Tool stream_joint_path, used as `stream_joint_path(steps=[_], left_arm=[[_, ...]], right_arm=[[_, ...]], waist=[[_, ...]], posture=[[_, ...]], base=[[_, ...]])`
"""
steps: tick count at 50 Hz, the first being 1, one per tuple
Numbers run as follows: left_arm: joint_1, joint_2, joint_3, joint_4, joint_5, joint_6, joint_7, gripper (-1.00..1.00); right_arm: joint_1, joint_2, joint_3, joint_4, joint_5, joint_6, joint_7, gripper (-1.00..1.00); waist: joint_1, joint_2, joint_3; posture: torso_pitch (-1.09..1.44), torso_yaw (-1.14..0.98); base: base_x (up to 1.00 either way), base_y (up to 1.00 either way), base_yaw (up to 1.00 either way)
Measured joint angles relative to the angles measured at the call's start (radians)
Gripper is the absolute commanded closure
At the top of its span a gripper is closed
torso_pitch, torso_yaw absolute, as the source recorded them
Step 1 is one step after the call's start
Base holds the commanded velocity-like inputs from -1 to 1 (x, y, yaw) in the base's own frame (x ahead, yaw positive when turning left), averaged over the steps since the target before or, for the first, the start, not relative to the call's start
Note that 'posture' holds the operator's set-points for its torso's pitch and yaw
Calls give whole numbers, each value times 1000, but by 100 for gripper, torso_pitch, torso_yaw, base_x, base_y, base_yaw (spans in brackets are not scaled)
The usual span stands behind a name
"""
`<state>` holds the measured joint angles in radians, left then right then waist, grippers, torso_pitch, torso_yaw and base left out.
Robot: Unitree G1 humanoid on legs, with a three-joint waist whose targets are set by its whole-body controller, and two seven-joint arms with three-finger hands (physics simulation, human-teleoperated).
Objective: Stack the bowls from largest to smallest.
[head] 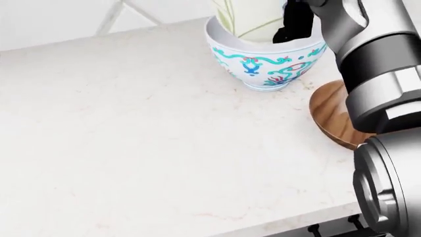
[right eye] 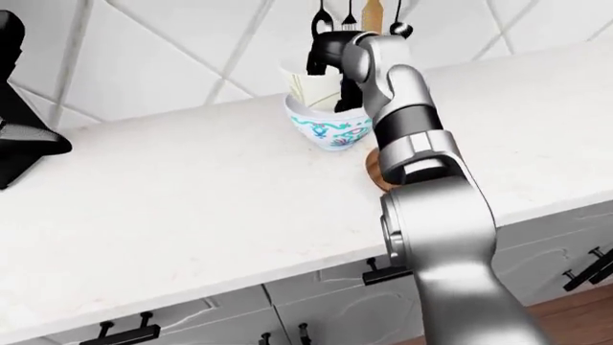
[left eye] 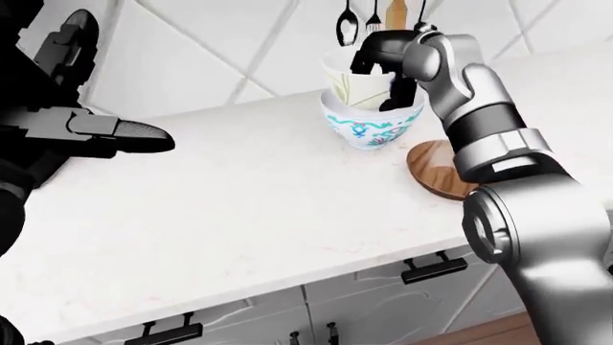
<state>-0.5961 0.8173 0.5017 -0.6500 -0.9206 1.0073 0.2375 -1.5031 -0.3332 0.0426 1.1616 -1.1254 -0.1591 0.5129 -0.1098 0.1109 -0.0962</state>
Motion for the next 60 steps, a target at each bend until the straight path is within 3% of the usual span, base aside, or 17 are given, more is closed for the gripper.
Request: stream_joint_path(steps=[7,12,24,43,46,53,60], left_arm=[[1,-15,-1,-1,17,-12,-13,-100],[-2,-17,1,-7,18,-22,-12,-100],[6,-6,8,-7,8,-17,-9,-100],[29,-14,24,-16,11,-25,-15,-100],[30,-13,26,-18,6,-27,-13,-100],[33,-16,21,-16,9,-31,-15,-100],[27,-10,25,-14,3,-33,-12,-100]], right_arm=[[7,-9,-5,4,-34,52,-4,100],[3,-12,-8,21,-43,61,-24,78],[9,1,-6,35,-47,63,-61,51],[44,13,3,66,-68,68,-153,36],[50,13,3,76,-73,72,-187,29],[51,14,3,75,-76,73,-205,-15],[43,9,0,64,-73,71,-204,-15]], waist=[[-2,1,-2],[-5,3,-5],[-7,5,-6],[-2,2,-7],[0,2,-8],[1,2,-9],[2,0,-12]], posture=[[-22,-9],[-22,-9],[-22,-9],[-22,-9],[-22,-9],[-22,-9],[-22,-9]], base=[[0,0,0],[0,0,0],[0,0,0],[0,0,0],[0,0,0],[0,0,0],[0,0,0]])
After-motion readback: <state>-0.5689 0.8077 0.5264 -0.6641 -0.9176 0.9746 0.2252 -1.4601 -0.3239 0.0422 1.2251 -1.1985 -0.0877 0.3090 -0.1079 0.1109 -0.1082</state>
